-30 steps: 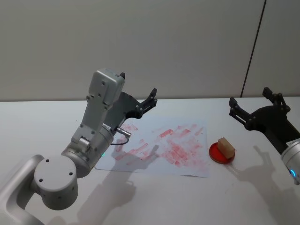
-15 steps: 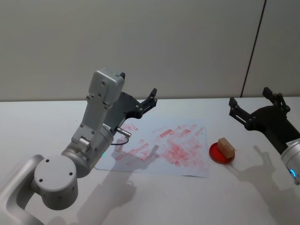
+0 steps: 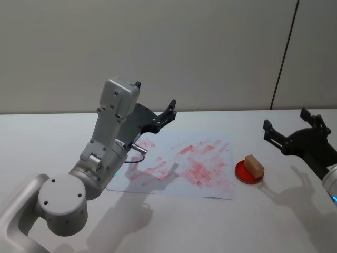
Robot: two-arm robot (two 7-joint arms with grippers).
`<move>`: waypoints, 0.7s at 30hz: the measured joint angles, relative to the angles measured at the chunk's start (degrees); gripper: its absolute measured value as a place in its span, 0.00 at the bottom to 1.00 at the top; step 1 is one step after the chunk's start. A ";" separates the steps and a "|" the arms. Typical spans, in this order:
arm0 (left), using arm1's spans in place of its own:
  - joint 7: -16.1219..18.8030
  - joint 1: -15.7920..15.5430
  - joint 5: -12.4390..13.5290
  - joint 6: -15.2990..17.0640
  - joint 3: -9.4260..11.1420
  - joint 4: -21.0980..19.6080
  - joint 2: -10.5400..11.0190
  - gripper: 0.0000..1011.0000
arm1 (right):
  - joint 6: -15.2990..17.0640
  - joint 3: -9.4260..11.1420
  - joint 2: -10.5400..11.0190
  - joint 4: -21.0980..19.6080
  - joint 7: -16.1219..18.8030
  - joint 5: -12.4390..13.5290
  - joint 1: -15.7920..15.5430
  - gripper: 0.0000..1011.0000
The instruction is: Use the one hand to pick up the stamp and affix it onto the A4 paper.
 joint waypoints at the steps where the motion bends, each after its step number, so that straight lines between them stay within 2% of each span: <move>1: 0.00 0.00 0.00 0.00 0.00 0.00 0.00 0.99 | 0.38 0.05 0.07 0.15 0.07 0.00 0.01 0.99; 9: 0.00 0.00 0.00 0.00 0.00 0.00 0.00 0.99 | 4.78 0.11 0.06 3.36 2.14 -1.15 1.75 0.99; 15: 0.00 0.00 0.00 0.00 0.00 0.00 0.00 0.99 | 8.46 -0.69 -1.15 8.52 5.88 -3.34 5.16 0.99; 21: 0.00 0.00 0.00 0.00 0.00 0.00 0.00 0.99 | 10.46 -1.56 -2.37 12.41 8.91 -5.20 7.78 0.99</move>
